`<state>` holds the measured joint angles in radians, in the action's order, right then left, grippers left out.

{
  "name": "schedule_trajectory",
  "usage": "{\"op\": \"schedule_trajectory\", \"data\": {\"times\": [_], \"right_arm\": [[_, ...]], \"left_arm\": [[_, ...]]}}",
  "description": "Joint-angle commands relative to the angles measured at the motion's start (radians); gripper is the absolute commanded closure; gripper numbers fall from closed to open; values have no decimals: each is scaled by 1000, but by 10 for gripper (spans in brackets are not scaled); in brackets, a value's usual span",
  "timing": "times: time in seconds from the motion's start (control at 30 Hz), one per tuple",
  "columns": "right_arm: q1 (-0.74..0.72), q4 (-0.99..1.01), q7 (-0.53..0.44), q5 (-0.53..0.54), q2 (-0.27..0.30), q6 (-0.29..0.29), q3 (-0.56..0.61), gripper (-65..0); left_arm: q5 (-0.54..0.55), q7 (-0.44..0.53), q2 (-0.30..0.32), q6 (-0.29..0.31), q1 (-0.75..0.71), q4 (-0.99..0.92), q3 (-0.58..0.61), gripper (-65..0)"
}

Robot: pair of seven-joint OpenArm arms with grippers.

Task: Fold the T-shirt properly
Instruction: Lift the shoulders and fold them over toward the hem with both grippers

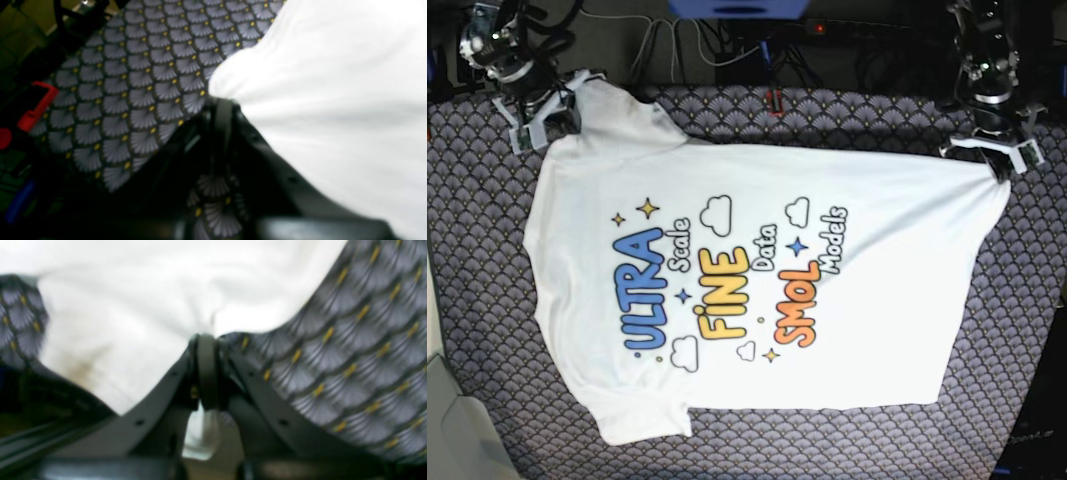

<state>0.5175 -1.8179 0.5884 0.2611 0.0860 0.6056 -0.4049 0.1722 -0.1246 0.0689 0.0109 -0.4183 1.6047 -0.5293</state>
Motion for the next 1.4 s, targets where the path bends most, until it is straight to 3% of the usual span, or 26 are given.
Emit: {"op": "schedule_trajectory", "data": {"times": [0.0,0.33,0.47,0.7,0.97,1.37], "right_arm": [[-10,-26,-17,10,10,1,-6,0],[-109,-33,-14,7,34,1,-6,0],[-179,-36,54,-38,51,1,-6,0],[-328,-30,129,-115,54,1,-1,0],[-481,82,192,-115,126,1,82,0],[-713,346,187,-115,197,-3,159,0]], "left_arm": [[-3,29,13,-4,3,21,5,-5],[-4,24,29,-4,74,10,62,-5],[-12,23,29,-4,123,7,62,-5],[-228,-85,22,-4,293,-30,62,-5],[-391,-94,30,-4,485,-194,62,-5],[-419,-93,53,-4,642,-393,88,-5]]}}
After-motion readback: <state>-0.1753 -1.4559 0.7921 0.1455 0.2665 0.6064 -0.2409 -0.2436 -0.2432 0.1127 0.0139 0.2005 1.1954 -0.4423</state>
